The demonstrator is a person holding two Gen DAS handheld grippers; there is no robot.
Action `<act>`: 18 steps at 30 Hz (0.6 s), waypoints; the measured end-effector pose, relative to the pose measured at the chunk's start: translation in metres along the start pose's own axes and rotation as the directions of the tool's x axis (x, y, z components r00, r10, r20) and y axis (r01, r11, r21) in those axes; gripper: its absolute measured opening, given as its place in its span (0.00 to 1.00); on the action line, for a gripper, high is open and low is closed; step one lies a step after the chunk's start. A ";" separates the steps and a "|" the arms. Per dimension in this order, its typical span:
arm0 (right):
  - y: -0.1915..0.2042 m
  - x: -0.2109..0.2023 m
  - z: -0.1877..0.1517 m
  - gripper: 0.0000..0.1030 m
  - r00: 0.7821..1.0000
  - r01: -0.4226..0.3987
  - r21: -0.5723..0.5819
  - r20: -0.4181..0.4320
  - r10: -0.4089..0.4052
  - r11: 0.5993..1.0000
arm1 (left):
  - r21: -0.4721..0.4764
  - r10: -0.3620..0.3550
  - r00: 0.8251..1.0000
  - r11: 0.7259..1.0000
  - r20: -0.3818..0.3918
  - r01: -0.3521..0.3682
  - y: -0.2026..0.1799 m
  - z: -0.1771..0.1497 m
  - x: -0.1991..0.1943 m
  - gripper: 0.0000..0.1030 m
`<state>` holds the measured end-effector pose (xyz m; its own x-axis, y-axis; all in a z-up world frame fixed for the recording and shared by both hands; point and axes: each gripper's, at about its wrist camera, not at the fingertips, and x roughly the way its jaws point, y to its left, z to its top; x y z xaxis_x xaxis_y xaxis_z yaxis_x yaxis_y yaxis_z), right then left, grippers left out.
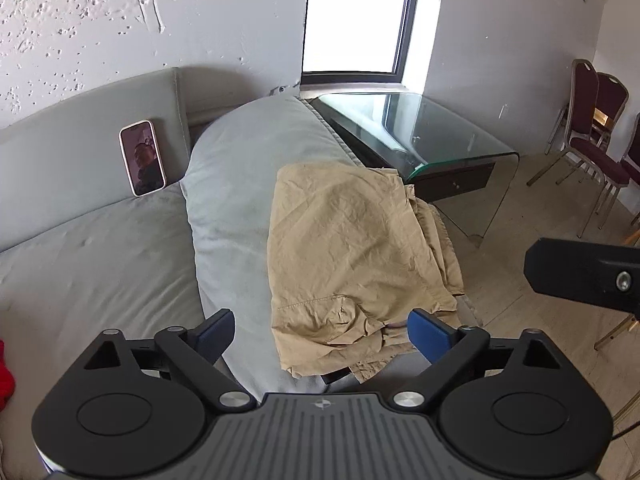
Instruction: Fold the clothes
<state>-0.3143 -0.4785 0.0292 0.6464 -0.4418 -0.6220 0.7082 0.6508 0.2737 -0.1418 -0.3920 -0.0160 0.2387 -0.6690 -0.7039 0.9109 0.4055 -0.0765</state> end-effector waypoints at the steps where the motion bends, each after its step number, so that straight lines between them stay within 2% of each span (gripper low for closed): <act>1: 0.003 -0.005 -0.002 1.00 1.000 0.005 -0.005 0.000 -0.005 1.000 | -0.009 -0.003 1.000 1.000 -0.005 0.003 0.000 -0.002 -0.003 0.91; 6: 0.013 -0.021 -0.017 1.00 0.999 0.037 0.012 -0.023 -0.037 0.999 | -0.029 -0.067 0.997 0.997 -0.031 0.066 -0.002 -0.017 -0.019 0.99; 9: 0.018 -0.028 -0.023 1.00 0.998 0.064 0.008 -0.029 -0.064 0.998 | -0.026 -0.082 0.996 0.996 -0.026 0.081 -0.004 -0.023 -0.029 0.99; 18: 0.040 -0.059 -0.023 1.00 0.991 0.128 -0.096 -0.013 -0.130 0.987 | -0.021 -0.051 0.998 0.998 0.033 0.052 -0.008 -0.024 -0.061 0.99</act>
<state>-0.3309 -0.4125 0.0600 0.5453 -0.5146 -0.6617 0.7547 0.6450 0.1204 -0.1722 -0.3392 0.0108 0.2029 -0.7092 -0.6752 0.9148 0.3833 -0.1277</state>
